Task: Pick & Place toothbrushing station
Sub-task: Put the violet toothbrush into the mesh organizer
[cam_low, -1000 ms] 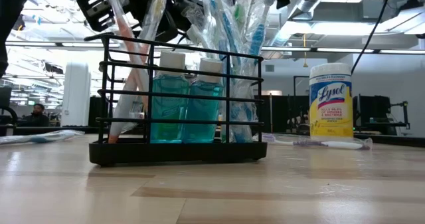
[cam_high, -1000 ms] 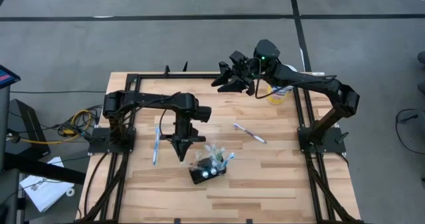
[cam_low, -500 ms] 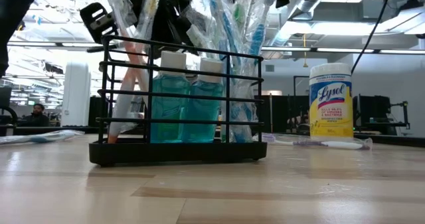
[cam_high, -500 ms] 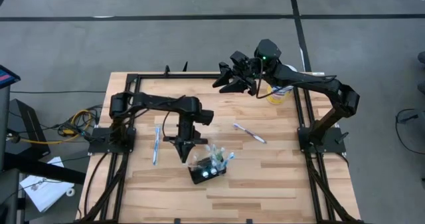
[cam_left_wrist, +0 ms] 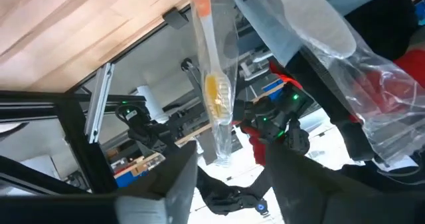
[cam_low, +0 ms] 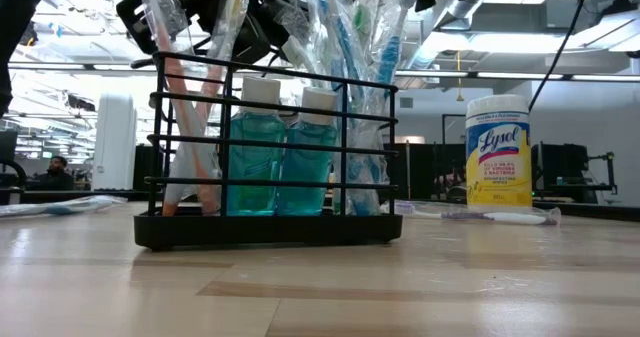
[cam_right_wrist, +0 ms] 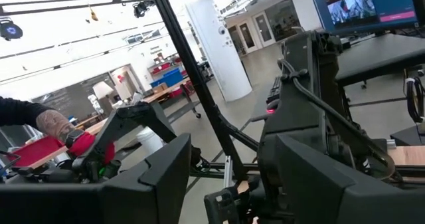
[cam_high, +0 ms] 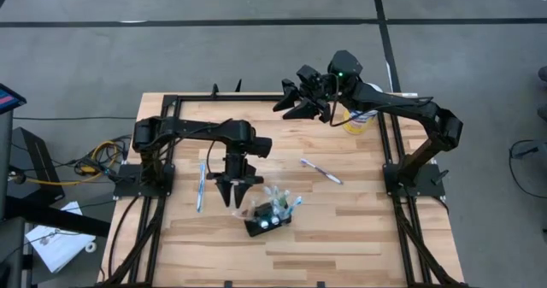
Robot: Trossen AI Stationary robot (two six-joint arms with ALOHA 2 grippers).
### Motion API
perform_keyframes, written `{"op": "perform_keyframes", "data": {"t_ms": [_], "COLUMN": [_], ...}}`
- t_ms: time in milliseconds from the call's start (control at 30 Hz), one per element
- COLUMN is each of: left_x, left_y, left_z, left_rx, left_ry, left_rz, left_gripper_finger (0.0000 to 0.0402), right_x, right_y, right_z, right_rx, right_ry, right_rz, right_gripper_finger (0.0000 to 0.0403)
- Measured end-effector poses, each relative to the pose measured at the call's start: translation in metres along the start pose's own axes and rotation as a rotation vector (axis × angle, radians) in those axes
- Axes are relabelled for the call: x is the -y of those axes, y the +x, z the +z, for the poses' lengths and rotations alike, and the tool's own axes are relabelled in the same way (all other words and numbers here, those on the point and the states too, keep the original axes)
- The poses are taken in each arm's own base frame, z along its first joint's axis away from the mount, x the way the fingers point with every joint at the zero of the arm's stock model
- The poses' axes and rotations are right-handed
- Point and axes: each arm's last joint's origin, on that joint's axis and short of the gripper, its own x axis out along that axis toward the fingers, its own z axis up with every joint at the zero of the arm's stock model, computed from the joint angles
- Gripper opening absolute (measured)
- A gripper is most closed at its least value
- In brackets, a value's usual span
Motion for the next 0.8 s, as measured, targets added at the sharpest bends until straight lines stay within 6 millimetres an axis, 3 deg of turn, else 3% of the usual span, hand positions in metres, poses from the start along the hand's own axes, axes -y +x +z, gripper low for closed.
{"op": "perform_keyframes", "data": {"t_ms": [167, 367, 633, 800], "left_x": [0.000, -0.002, -0.010, -0.017], "left_y": [-0.003, -0.020, -0.048, -0.068], "left_z": [-0.001, -0.022, -0.080, -0.124], "left_rx": [-0.010, 0.041, 0.205, 0.433], "left_ry": [-0.029, -0.003, 0.084, 0.277], "left_rz": [-0.024, -0.057, -0.076, -0.103], "left_gripper_finger": [0.0205, 0.0203, 0.0195, 0.0195], "right_x": [-0.001, -0.005, -0.015, -0.006], "right_y": [0.000, -0.001, -0.006, -0.015], "right_z": [0.002, 0.011, 0.038, 0.040], "right_rx": [0.011, 0.030, 0.073, 0.084], "right_ry": [-0.021, -0.049, -0.094, -0.044], "right_rz": [0.005, 0.010, -0.001, -0.101], "right_gripper_finger": [0.0210, 0.0204, 0.0198, 0.0198]}}
